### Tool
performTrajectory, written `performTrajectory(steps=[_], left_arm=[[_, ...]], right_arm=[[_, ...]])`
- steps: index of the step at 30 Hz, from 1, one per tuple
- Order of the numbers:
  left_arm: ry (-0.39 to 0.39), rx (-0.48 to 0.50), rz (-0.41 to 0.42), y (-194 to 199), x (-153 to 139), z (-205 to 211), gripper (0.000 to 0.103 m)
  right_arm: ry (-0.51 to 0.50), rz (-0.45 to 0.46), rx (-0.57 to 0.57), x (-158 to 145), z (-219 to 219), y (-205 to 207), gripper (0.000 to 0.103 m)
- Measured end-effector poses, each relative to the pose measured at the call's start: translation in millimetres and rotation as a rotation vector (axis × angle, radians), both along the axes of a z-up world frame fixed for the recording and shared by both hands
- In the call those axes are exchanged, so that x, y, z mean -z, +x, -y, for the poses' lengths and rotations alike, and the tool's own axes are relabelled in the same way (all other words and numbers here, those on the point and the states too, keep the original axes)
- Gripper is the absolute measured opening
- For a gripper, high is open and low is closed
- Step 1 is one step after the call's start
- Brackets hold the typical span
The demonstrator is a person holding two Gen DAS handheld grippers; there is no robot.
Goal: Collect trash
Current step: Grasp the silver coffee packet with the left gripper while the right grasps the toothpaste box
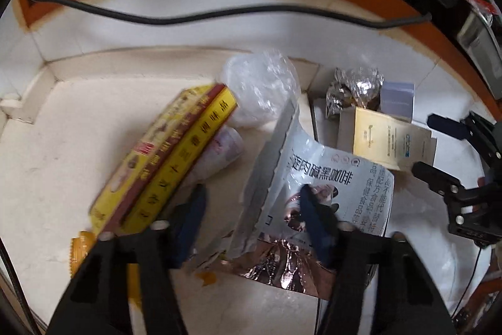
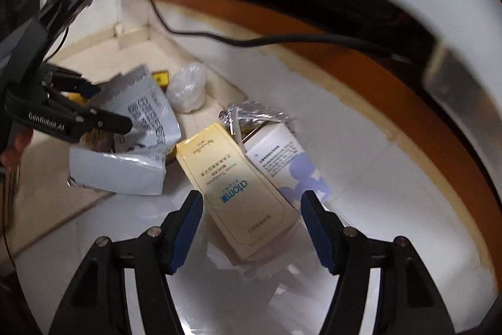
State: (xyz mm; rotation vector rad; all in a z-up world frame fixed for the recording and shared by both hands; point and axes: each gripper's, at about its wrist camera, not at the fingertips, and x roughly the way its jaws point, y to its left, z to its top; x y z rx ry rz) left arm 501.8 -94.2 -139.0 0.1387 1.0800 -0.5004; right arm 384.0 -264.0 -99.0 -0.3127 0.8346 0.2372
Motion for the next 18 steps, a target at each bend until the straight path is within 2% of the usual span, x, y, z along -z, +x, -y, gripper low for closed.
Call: performTrajectory(steps=[3, 4, 5, 10, 18], left_arm=[[0.012, 0.017, -0.018, 0.5, 5.2, 4.0, 0.020], [0.013, 0.025, -0.026, -0.7, 6.7, 5.2, 0.018], [0.012, 0.032, -0.023, -3.7, 6.9, 5.5, 0.011], [0.034, 0.036, -0.002, -21.1, 4.2, 3.9, 0.008], [0.017, -0.034, -0.005, -52.1, -5.6, -4.2, 0.008]], right_arm=[[-0.041, -0.041, -0.018, 8.3, -4.4, 10.6, 0.066], [-0.033, -0.040, -0.030, 8.3, -4.9, 11.7, 0.066], [-0.035, -0.045, -0.033, 8.6, -5.4, 12.9, 0.066], [-0.063, -0.078, -0.078, 11.4, -14.3, 15.8, 0.066], [-0.147, -0.082, -0.096, 19.6, -26.2, 16.7, 0.067]])
